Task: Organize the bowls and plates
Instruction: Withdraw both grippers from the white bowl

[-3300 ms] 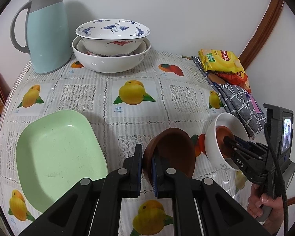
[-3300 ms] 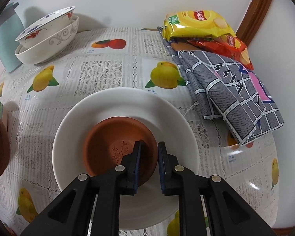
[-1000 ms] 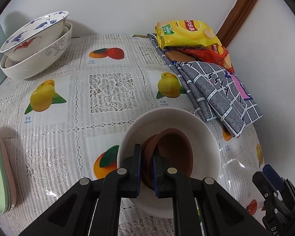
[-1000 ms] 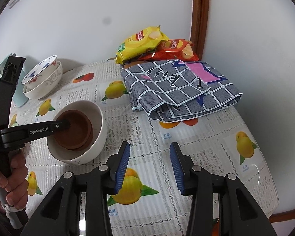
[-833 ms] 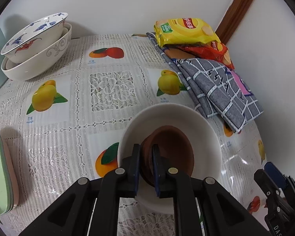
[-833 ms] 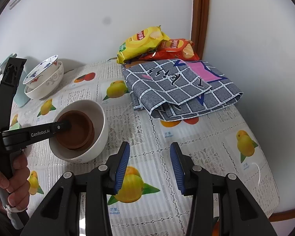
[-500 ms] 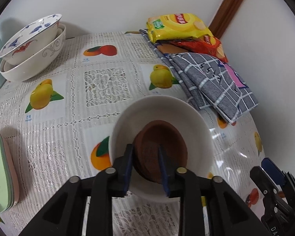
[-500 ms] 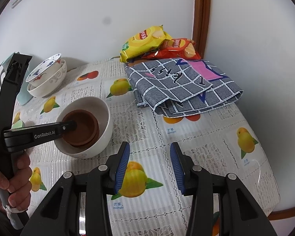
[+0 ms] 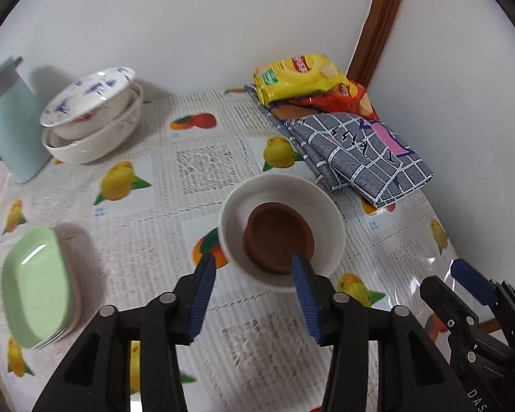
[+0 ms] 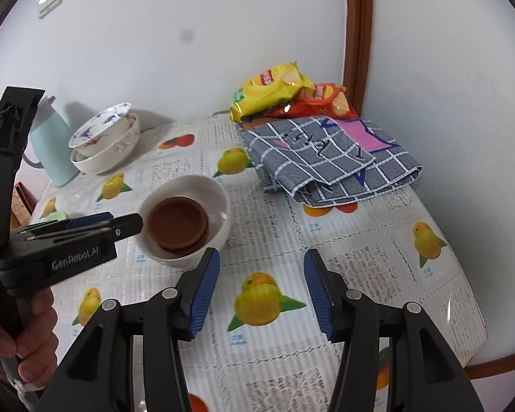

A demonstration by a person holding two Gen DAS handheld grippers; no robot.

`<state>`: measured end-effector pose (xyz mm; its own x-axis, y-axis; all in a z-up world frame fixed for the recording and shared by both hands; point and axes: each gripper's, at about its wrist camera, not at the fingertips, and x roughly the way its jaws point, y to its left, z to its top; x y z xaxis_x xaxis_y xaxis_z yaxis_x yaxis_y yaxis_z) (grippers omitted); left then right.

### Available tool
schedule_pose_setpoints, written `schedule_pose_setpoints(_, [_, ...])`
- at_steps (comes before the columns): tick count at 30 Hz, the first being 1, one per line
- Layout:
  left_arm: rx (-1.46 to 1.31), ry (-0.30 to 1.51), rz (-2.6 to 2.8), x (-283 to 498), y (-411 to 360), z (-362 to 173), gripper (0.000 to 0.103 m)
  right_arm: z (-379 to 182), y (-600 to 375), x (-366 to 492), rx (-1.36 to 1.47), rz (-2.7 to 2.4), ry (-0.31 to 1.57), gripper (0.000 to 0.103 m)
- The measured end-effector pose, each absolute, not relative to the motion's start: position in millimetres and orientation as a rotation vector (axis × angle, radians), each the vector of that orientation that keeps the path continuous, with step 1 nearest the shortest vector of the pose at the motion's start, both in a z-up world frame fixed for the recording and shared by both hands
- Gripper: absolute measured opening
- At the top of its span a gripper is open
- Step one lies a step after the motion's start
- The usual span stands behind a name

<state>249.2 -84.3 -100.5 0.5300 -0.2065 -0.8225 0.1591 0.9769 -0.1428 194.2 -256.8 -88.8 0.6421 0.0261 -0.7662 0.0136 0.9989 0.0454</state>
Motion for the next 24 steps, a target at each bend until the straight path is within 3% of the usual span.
schedule_pose_setpoints(4, [-0.05, 0.944, -0.198, 222, -68, -82, 0.052, -74, -242, 177, 0.042, 0.026, 0.853, 0.062])
schedule_pose_setpoints(24, [-0.104, 0.777, -0.112, 92, -8, -28, 0.055, -33, -217, 68, 0.089, 0.071, 0.753, 0.064])
